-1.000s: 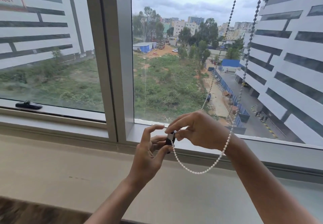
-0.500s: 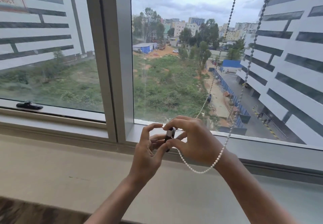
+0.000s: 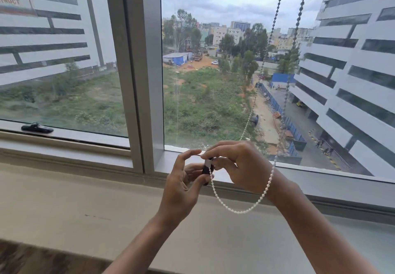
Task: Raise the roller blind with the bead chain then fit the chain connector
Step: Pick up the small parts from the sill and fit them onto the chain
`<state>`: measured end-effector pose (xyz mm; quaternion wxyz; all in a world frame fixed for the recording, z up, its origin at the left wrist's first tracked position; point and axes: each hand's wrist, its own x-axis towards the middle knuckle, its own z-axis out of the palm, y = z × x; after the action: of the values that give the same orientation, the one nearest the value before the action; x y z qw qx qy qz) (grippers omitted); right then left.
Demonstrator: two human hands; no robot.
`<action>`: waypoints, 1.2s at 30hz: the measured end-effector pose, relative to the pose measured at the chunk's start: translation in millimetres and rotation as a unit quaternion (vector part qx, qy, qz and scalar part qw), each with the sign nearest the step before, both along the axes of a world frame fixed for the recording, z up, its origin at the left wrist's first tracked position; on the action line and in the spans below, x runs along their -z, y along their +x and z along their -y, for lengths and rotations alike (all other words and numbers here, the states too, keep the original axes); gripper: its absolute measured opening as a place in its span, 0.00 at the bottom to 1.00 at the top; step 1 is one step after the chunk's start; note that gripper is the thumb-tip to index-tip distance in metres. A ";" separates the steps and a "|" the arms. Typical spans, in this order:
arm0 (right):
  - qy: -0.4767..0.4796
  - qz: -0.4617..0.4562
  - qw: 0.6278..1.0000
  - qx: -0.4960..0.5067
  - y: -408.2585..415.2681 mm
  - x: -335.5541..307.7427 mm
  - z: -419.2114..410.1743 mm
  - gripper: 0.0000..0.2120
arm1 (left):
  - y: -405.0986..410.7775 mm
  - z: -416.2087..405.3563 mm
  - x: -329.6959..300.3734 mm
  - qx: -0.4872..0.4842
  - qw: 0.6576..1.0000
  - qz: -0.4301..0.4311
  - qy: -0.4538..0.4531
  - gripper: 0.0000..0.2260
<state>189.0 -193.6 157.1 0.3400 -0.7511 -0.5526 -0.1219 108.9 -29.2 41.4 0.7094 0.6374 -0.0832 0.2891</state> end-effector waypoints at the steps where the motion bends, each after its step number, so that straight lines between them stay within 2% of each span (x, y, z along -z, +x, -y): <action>1: 0.001 0.003 1.000 -0.003 0.3 -0.8 0.6 0.10 | -0.4 0.7 0.1 0.002 1.000 -0.001 -0.003 0.26; 5: -0.013 0.017 1.000 -0.021 1.8 -5.5 2.3 0.11 | -0.7 2.1 1.5 0.015 1.000 -0.011 -0.006 0.29; 18: -0.020 0.027 0.999 -0.034 2.0 -7.8 -0.7 0.08 | -3.7 2.8 -1.3 0.042 0.999 -0.001 -0.021 0.29; 26: -0.041 0.027 0.998 -0.024 1.2 -6.0 -3.7 0.08 | -4.0 6.2 0.3 -0.017 0.999 -0.026 -0.014 0.27; 31: -0.029 0.004 0.998 0.059 0.3 5.2 -10.1 0.07 | -2.0 13.3 7.2 -0.082 0.996 -0.013 0.040 0.31; 36: -0.016 -0.022 0.991 0.134 -7.1 26.7 -13.6 0.09 | 1.4 22.1 18.1 -0.117 0.991 0.003 0.065 0.26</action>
<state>181.9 -180.0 130.4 0.3207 -0.8263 -0.4412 -0.1408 110.3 -51.3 23.3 0.6274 0.6868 -0.0284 0.3659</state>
